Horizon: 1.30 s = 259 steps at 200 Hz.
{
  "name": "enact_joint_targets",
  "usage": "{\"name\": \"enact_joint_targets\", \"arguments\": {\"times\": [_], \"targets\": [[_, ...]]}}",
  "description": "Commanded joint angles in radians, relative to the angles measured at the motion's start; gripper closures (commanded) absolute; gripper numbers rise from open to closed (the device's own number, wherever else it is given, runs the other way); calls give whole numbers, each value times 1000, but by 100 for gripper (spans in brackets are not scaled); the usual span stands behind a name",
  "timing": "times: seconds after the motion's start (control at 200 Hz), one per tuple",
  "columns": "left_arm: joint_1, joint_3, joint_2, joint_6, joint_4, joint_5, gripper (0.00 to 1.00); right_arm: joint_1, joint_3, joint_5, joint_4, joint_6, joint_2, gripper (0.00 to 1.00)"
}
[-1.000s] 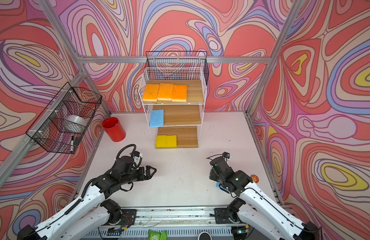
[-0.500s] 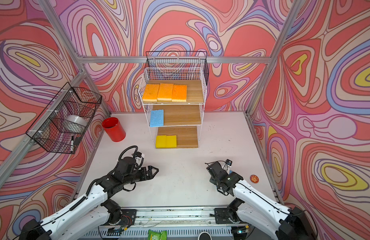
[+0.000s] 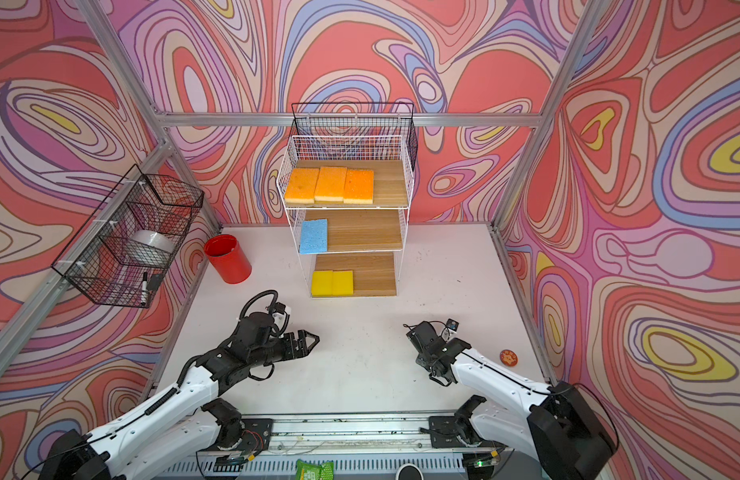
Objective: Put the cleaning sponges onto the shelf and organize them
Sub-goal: 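Lower the open right gripper onto the blue sponge on the table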
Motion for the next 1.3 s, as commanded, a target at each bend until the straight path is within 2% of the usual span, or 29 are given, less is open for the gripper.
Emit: {"name": "enact_joint_targets", "arguments": {"times": [0.0,0.05,0.255,0.416,0.636,0.736,0.821,0.916,1.031,1.162,1.292], "targets": [[-7,2,-24,2,-4,2,8,-2,13,-101,142,-23,62,87],[-6,2,-36,3,-14,-2,8,-2,20,-125,169,-37,76,95],[-7,14,-79,2,-55,-14,8,22,77,-288,305,-96,108,100],[-7,22,-106,-1,-82,-19,8,164,186,-238,324,-81,146,100],[-7,18,-112,-6,-105,-27,8,348,324,-212,422,-26,388,100],[-7,25,-121,-7,-122,-27,8,381,377,-254,467,-24,502,78],[-7,36,-135,-2,-147,-30,8,402,410,-257,480,-38,534,63],[-6,45,-152,5,-171,-42,8,407,395,-268,528,-54,501,52],[-7,46,-153,9,-172,-49,8,407,369,-268,550,-95,420,44],[-7,48,-122,9,-151,-47,8,407,341,-252,520,-135,312,47],[-7,55,-90,8,-124,-35,8,404,269,-219,500,-158,190,66]]}}
